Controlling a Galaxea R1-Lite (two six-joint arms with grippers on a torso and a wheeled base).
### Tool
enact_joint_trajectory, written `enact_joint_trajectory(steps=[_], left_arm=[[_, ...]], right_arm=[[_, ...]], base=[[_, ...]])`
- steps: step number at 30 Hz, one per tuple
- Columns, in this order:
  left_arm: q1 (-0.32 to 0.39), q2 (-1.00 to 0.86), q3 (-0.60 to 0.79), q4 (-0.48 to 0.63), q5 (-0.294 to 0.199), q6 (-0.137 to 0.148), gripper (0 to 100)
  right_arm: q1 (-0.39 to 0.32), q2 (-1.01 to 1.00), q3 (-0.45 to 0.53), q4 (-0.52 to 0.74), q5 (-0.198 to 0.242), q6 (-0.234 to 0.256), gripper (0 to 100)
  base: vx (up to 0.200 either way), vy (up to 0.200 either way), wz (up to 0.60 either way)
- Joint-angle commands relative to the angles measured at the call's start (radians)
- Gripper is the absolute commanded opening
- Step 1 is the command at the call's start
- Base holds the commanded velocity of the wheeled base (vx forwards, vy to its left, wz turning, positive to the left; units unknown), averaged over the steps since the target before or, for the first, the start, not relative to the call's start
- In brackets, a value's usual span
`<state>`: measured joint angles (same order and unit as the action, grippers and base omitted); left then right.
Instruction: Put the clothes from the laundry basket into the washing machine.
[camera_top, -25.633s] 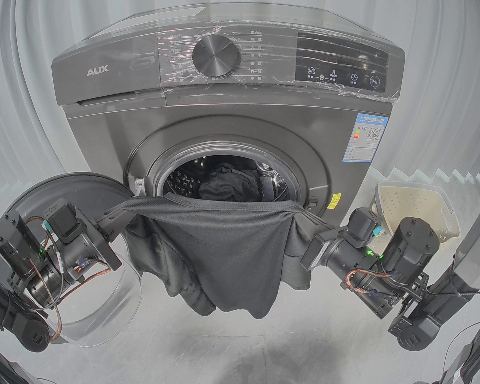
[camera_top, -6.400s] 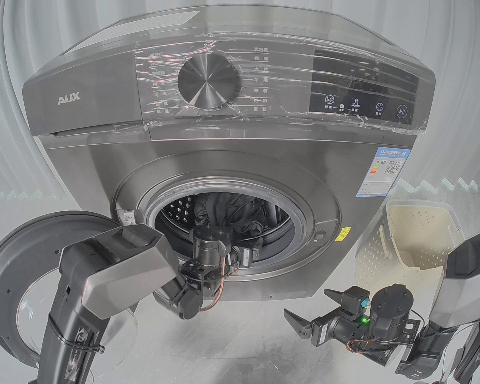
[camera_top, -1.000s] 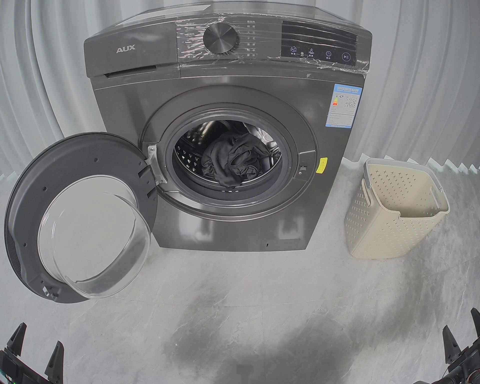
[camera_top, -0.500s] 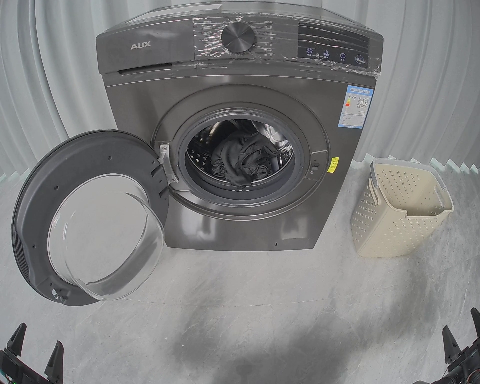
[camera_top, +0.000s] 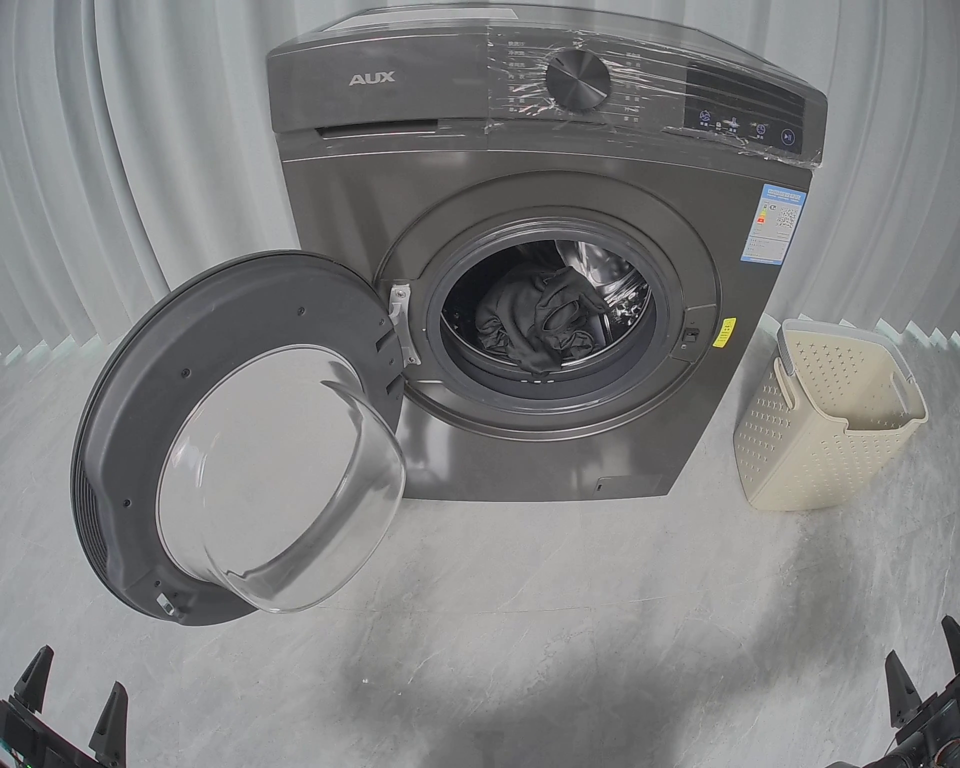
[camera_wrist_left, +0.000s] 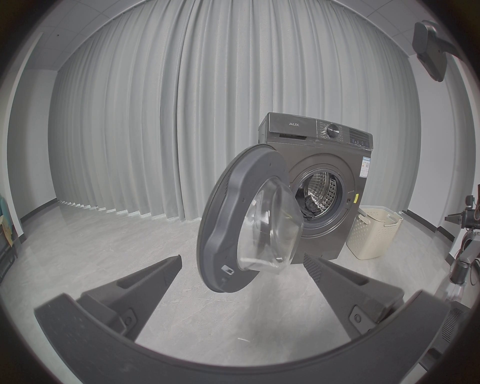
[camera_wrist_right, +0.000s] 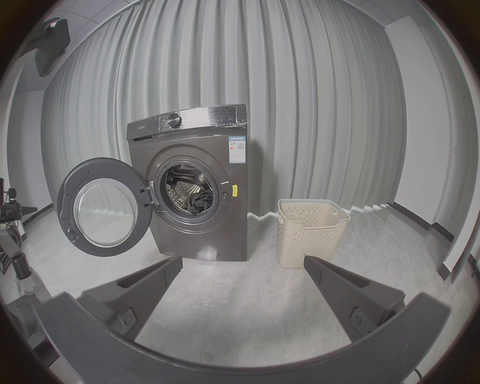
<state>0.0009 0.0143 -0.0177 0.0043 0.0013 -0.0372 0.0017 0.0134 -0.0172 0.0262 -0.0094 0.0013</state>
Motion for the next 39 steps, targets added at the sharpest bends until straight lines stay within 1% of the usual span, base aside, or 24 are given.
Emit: enact_joint_trajectory(steps=[1,5,7,8,9,14,20,23,24,26,28,29,31,33,34,36,37,38,39], left_arm=[[0.001,-0.014,0.015,0.000,0.000,0.000,100],[0.001,-0.014,0.015,0.000,0.000,-0.001,100],[0.001,-0.014,0.015,-0.001,0.000,0.003,100],[0.001,-0.014,0.016,-0.001,0.000,0.007,100],[0.001,-0.014,0.016,0.000,0.000,0.019,100],[0.001,-0.014,0.016,-0.001,-0.003,0.031,100],[0.001,-0.014,0.016,-0.001,-0.003,0.030,100],[0.001,-0.014,0.016,-0.001,0.000,0.023,100],[0.002,-0.014,0.016,-0.001,0.000,0.019,100],[0.008,0.000,-0.041,-0.027,0.000,-0.010,100],[0.007,0.059,-0.163,-0.058,-0.003,-0.059,100],[-0.002,0.121,-0.262,-0.061,-0.014,-0.089,100],[-0.030,0.247,-0.321,-0.047,-0.021,-0.089,100],[-0.059,0.380,-0.327,-0.069,-0.024,-0.089,100],[-0.068,0.437,-0.327,-0.096,-0.024,-0.093,100],[-0.071,0.564,-0.321,-0.188,-0.023,-0.101,100],[-0.067,0.584,-0.320,-0.207,-0.023,-0.099,100],[-0.042,0.670,-0.314,-0.305,-0.024,-0.099,100],[-0.025,0.710,-0.312,-0.351,-0.026,-0.096,100]], right_arm=[[0.000,-0.010,0.008,0.000,0.000,0.000,100],[0.000,-0.010,0.008,0.000,0.000,0.000,100],[0.000,-0.010,0.008,0.000,0.000,0.000,100],[0.000,-0.010,0.008,0.000,0.000,0.000,100],[0.000,-0.010,0.008,0.000,0.000,0.000,100],[0.000,-0.010,0.008,0.000,0.000,0.000,100],[0.000,-0.010,0.008,0.000,0.000,0.000,100],[0.000,-0.010,0.008,0.000,0.000,0.000,100],[0.000,-0.010,0.008,0.000,0.000,0.000,100],[0.000,-0.010,0.008,0.000,0.000,0.000,100],[0.000,-0.010,0.008,0.000,0.000,0.000,100],[0.000,-0.010,0.008,0.000,0.000,0.000,100],[0.000,-0.010,0.008,0.000,0.000,0.000,100],[0.000,-0.010,0.008,0.000,0.000,0.000,100],[0.000,-0.010,0.008,0.000,0.000,0.000,100],[0.000,-0.010,0.008,0.000,0.000,0.000,100],[0.000,-0.010,0.008,0.000,0.000,0.000,100],[0.000,-0.010,0.008,0.000,0.000,0.000,100],[0.000,-0.010,0.008,0.000,0.000,0.000,100]], base=[[-0.200,0.000,0.00],[-0.200,0.000,0.00],[-0.200,0.000,0.00],[0.000,0.000,0.00],[0.000,0.000,0.00],[0.000,0.000,0.00],[0.000,0.000,0.00],[0.000,0.000,0.00],[0.000,0.000,0.00],[0.000,0.000,0.00],[0.000,0.000,0.00],[0.000,0.000,0.00],[0.000,0.000,0.00],[0.000,0.000,0.00],[0.000,0.000,0.00],[0.000,0.000,0.00],[0.000,0.000,0.00],[0.000,0.000,0.00],[0.000,0.000,0.00]])
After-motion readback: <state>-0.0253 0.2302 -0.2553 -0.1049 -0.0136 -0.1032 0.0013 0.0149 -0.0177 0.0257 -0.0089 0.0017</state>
